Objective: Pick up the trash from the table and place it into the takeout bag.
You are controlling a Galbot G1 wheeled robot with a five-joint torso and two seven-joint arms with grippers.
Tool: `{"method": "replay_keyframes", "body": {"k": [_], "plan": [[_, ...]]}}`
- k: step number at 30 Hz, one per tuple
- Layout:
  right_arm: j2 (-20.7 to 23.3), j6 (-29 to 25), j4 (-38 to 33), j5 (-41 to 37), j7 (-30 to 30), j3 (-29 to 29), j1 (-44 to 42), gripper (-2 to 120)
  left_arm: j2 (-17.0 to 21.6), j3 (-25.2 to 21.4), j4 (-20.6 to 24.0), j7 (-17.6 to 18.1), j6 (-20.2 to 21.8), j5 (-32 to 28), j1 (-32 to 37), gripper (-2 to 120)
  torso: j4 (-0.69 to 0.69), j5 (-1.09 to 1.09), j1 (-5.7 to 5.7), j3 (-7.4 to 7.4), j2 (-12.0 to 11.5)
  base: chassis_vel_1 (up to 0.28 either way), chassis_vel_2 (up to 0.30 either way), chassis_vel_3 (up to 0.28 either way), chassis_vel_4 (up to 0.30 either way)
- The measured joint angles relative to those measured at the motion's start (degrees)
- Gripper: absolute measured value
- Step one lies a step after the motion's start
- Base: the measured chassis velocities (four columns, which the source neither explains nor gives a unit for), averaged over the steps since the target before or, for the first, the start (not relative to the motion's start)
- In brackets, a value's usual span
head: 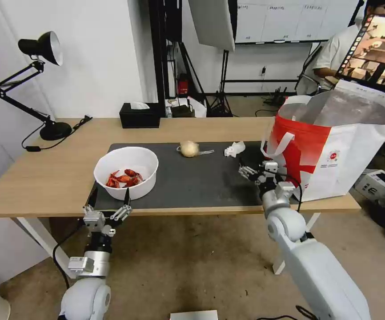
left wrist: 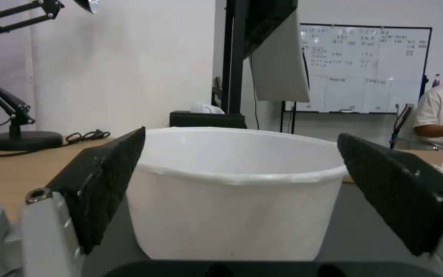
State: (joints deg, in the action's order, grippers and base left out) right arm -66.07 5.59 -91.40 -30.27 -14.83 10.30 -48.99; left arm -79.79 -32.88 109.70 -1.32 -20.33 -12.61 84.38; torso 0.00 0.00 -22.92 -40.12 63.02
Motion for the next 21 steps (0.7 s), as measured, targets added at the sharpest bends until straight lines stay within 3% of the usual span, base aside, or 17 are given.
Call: {"method": "replay_keyframes", "body": {"k": [21], "plan": [[-4.68, 2.94, 17.14, -1.55, -4.72, -8.05, 17.05, 100, -0.08, -0.03, -0.72, 0.01, -0.53, -0.27, -1.69, 100, 0.00, -0.01, 0.00, 0.01, 0.01, 0.000, 0.000, 0.000, 0.000]]}}
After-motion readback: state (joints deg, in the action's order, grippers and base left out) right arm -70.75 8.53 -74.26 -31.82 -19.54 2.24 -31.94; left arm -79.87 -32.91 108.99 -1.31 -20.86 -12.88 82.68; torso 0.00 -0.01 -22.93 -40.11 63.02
